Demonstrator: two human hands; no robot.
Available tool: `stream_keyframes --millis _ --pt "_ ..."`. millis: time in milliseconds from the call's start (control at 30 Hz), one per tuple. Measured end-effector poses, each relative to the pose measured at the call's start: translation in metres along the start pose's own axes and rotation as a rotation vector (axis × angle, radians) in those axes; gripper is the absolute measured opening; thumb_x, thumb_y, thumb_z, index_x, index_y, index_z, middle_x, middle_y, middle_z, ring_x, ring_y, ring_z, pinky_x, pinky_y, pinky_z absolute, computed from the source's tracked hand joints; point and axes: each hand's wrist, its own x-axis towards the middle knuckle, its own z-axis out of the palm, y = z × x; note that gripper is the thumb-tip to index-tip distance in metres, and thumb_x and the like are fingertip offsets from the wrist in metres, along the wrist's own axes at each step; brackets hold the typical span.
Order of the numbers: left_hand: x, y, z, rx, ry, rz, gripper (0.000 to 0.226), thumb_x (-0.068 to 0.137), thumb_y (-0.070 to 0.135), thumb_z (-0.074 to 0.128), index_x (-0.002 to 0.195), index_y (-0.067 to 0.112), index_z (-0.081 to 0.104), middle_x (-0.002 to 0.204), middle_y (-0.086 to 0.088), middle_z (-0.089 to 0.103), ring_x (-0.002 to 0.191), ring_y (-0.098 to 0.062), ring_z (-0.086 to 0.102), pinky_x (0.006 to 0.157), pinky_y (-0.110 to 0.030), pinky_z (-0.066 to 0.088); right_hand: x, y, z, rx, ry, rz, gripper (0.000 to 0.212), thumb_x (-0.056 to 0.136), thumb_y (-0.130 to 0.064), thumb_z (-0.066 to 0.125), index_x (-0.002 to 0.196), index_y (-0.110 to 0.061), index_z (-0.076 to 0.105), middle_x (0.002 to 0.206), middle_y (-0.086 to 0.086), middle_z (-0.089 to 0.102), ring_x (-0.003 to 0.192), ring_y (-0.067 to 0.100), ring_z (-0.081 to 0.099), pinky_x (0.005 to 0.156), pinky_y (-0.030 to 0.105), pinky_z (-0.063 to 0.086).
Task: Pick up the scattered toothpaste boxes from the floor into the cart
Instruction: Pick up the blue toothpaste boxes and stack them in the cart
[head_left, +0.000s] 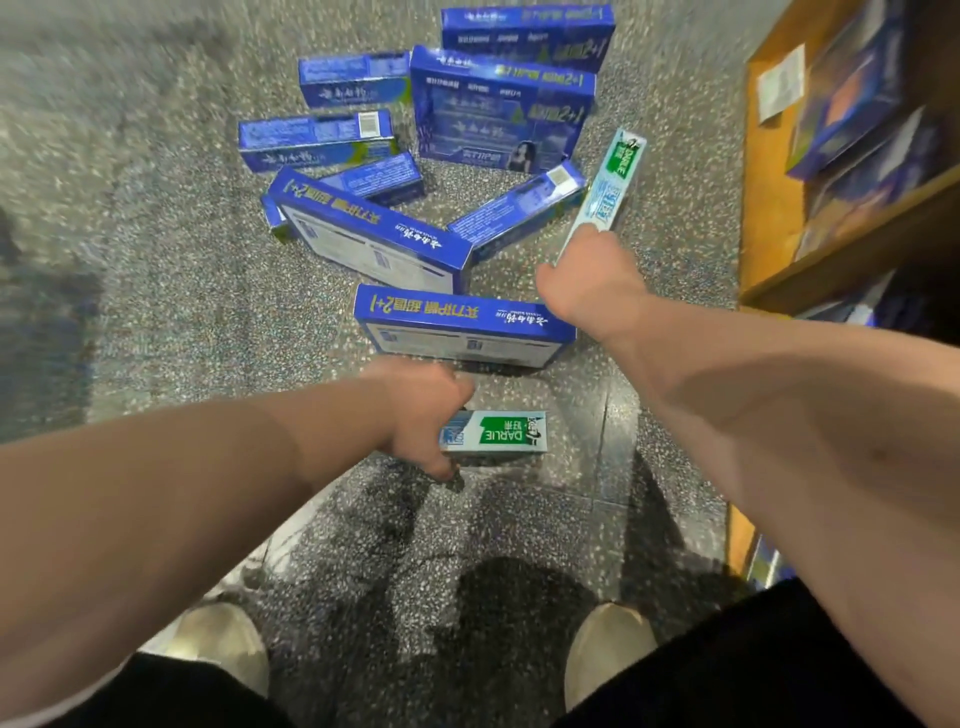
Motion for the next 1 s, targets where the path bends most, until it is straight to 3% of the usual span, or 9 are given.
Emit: stream_keyframes --millis 133,267,433,500,600,667,800,900,1000 --pt "0.014 0.007 0.001 0.021 0.003 -0.015 0.054 0.082 0.047 0.072 0.123 0.019 0.051 0.098 0.000 0.057 0.087 -0.020 0.056 0.064 -0.035 0.051 0.017 0.002 0.000 0.024 0.023 -0.020 0.048 0.096 -0.038 0.056 0.130 -0.004 0.048 0.129 0.018 0.056 0.117 0.039 0.058 0.089 0.044 0.054" --pt "0.019 0.013 -0.002 0.020 -0.038 0.004 0.040 0.085 0.038 0.073 0.117 0.020 0.056 0.085 0.005 0.050 0.084 -0.019 0.053 0.064 -0.031 0.045 0.021 0.009 0.007 0.037 0.042 -0.019 0.053 0.097 -0.040 0.056 0.134 -0.004 0.047 0.132 0.019 0.054 0.120 0.039 0.055 0.093 0.044 0.053" --pt "0.023 0.011 -0.008 0.024 -0.020 -0.003 0.039 0.083 0.042 0.072 0.112 0.022 0.057 0.086 0.004 0.051 0.080 -0.021 0.053 0.067 -0.032 0.048 0.034 0.014 0.011 0.091 0.034 0.025 0.057 0.096 -0.040 0.060 0.137 -0.004 0.045 0.134 0.018 0.045 0.120 0.038 0.053 0.098 0.048 0.052" --pt "0.028 0.009 -0.012 0.039 -0.013 0.011 0.036 0.083 0.041 0.071 0.111 0.023 0.056 0.088 0.004 0.054 0.079 -0.021 0.053 0.066 -0.032 0.048 0.043 0.014 0.014 0.137 0.030 0.062 0.061 0.093 -0.040 0.064 0.137 -0.004 0.043 0.133 0.018 0.044 0.117 0.036 0.056 0.093 0.048 0.055" --pt "0.036 0.009 -0.019 0.064 -0.001 0.041 0.034 0.085 0.038 0.070 0.112 0.023 0.057 0.093 0.004 0.058 0.081 -0.021 0.053 0.067 -0.034 0.050 0.056 0.014 0.017 0.164 0.053 0.100 0.069 0.093 -0.039 0.068 0.141 -0.003 0.035 0.134 0.019 0.049 0.114 0.035 0.060 0.081 0.039 0.053" --pt "0.041 0.009 -0.024 0.056 -0.001 0.041 0.036 0.086 0.038 0.070 0.116 0.023 0.057 0.099 0.002 0.062 0.089 -0.024 0.060 0.069 -0.036 0.052 0.064 0.013 0.017 0.197 0.052 0.136 0.080 0.094 -0.038 0.070 0.148 0.000 0.024 0.134 0.020 0.055 0.116 0.036 0.061 0.081 0.040 0.051" --pt "0.050 0.008 -0.030 0.044 0.003 0.035 0.038 0.087 0.039 0.070 0.120 0.024 0.056 0.106 0.001 0.064 0.096 -0.025 0.063 0.065 -0.032 0.039 0.076 0.012 0.019 0.248 0.025 0.211 0.094 0.095 -0.035 0.071 0.153 0.010 0.012 0.140 0.020 0.055 0.123 0.036 0.061 0.088 0.038 0.052" --pt "0.055 0.003 -0.034 0.043 0.005 0.030 0.041 0.086 0.045 0.072 0.116 0.022 0.056 0.095 0.002 0.055 0.090 -0.025 0.058 0.067 -0.033 0.041 0.076 0.026 0.014 0.226 0.052 0.215 0.076 0.096 -0.030 0.070 0.148 0.009 0.030 0.137 0.017 0.059 0.122 0.034 0.061 0.082 0.034 0.049" --pt "0.061 -0.002 -0.041 0.043 0.025 0.020 0.047 0.083 0.050 0.074 0.119 0.023 0.057 0.101 0.001 0.060 0.101 -0.026 0.062 0.070 -0.034 0.046 0.068 0.051 0.007 0.176 0.082 0.178 0.052 0.094 -0.027 0.071 0.132 0.002 0.050 0.122 0.014 0.065 0.110 0.035 0.065 0.077 0.034 0.050"
